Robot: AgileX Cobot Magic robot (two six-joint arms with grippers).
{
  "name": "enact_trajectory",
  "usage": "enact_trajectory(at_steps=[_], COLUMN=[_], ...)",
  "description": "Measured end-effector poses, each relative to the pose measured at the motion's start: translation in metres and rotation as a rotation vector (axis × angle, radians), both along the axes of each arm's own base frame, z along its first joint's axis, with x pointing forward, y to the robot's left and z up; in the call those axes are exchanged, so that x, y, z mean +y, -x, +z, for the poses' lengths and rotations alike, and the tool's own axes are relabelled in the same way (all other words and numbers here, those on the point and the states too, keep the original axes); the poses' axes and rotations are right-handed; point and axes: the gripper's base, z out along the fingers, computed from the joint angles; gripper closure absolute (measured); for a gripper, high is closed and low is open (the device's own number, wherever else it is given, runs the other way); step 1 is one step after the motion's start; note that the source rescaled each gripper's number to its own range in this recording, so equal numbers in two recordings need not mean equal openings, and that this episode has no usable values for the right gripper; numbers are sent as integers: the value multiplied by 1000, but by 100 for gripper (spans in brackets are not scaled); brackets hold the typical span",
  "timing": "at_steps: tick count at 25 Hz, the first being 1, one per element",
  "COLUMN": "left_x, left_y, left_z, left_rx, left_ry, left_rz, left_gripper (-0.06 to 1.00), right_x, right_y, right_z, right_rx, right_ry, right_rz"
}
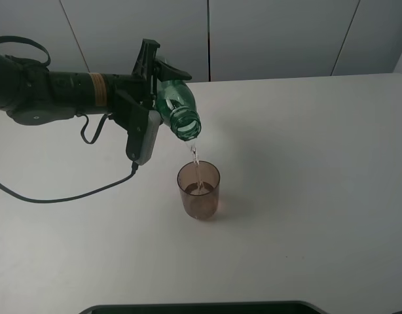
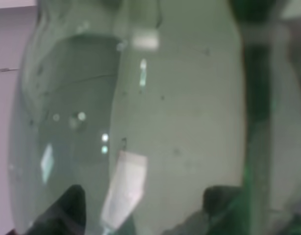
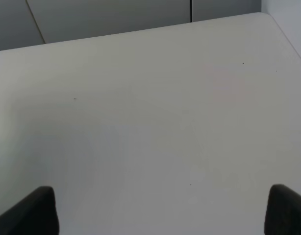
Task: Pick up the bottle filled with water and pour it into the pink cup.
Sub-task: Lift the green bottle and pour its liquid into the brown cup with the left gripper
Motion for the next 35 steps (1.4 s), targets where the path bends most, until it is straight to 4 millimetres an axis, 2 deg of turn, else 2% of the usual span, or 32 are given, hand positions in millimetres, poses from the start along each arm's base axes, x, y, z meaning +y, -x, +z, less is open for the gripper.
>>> enact_trajectory(at_steps=[35], left_x=[-1], left_y=[0], left_z=[1], left_rx=[-23], left_ry=[-9], left_rz=[-11], left_gripper=[91], right_x=[0], right_y=[0], right_z=[0], right_rx=[0], right_ry=[0], right_rz=[0])
